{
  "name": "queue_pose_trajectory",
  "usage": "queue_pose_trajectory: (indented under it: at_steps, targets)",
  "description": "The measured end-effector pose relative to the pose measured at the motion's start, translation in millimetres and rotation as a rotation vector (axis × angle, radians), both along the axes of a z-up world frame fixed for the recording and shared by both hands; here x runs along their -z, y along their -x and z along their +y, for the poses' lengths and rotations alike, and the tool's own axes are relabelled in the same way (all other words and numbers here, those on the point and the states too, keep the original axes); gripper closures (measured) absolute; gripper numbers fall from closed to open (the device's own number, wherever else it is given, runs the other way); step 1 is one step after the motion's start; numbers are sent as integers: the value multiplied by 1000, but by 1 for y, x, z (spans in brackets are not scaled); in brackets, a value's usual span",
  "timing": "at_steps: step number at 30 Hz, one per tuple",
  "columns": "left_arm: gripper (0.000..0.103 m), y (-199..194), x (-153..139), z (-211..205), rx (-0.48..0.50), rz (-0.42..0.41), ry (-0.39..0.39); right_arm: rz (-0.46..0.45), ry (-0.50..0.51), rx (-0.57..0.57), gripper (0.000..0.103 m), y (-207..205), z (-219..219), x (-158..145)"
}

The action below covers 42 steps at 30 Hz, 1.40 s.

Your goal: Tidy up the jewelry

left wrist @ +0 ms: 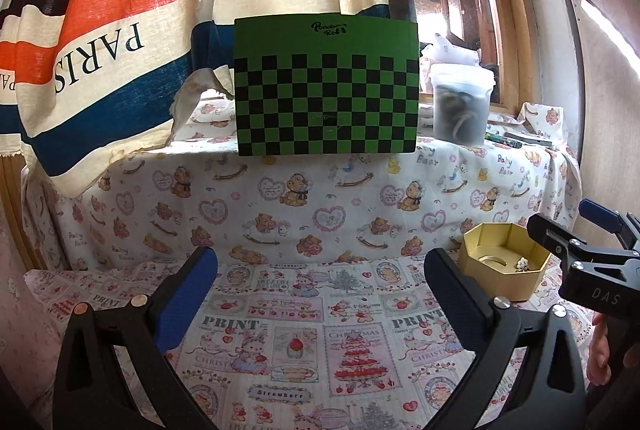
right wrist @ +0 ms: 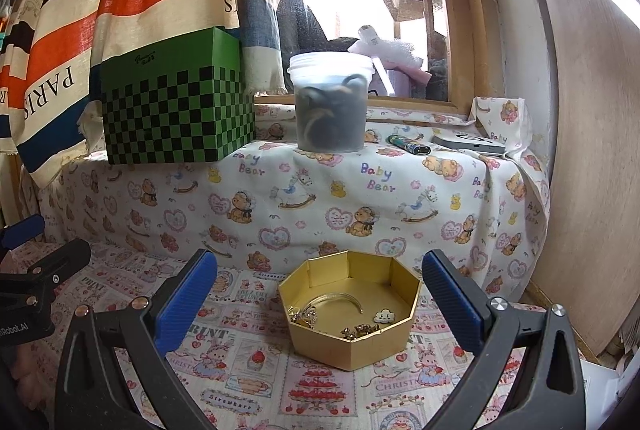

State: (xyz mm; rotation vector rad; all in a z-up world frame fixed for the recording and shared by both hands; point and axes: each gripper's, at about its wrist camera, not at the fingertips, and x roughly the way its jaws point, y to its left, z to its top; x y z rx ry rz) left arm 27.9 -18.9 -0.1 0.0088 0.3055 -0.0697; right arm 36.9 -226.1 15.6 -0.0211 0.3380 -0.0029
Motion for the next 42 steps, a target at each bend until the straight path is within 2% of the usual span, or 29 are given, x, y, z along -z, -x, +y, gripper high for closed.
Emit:
queue_pose_trajectory:
  at_steps: [42]
  targets:
    - [0,-2,0,1,-7,3,1,12,16,-8,0,-2,5,1]
